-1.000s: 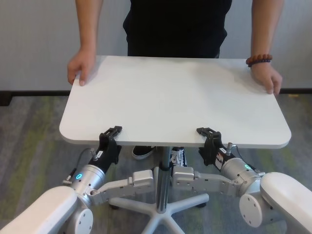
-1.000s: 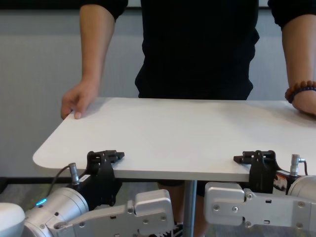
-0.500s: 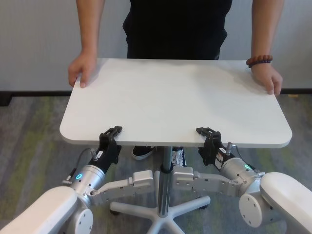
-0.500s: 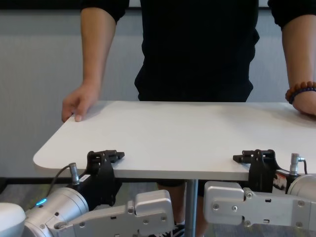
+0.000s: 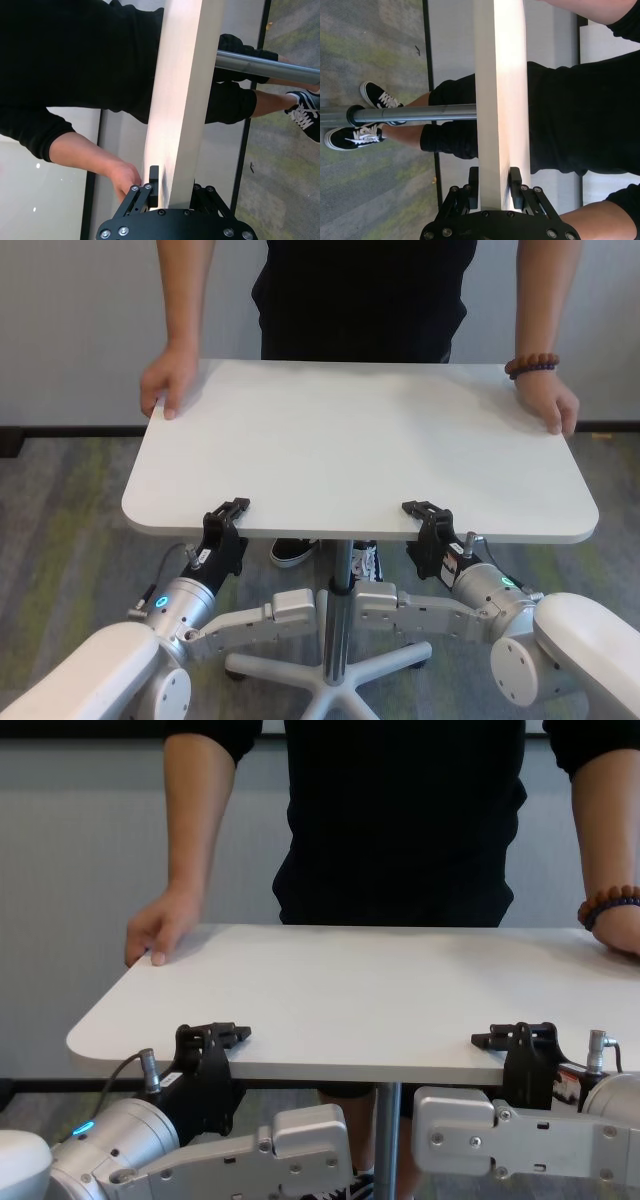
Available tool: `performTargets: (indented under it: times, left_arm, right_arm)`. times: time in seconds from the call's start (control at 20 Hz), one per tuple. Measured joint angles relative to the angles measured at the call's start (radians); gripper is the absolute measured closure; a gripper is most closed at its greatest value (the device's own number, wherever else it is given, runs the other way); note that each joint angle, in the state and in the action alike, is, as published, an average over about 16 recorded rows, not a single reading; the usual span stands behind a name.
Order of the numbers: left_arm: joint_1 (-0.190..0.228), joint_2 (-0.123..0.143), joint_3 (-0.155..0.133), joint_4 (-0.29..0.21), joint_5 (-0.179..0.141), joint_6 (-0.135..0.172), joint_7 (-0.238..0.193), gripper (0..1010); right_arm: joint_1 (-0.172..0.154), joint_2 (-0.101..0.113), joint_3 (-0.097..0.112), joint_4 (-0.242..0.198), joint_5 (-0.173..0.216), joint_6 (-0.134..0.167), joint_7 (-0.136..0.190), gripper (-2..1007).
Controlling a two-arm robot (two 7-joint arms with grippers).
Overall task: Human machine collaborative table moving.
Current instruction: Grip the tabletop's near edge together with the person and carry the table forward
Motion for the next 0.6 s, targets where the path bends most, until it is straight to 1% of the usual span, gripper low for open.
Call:
performTargets:
  times: [0.6]
  left_arm:
    - [0.000,0.000,-0.001,-0.002,0.003,0.004,0.002,711]
  right_arm:
    - [-0.001,0.001,0.000,-0.002,0.000,0.001,0.001,647]
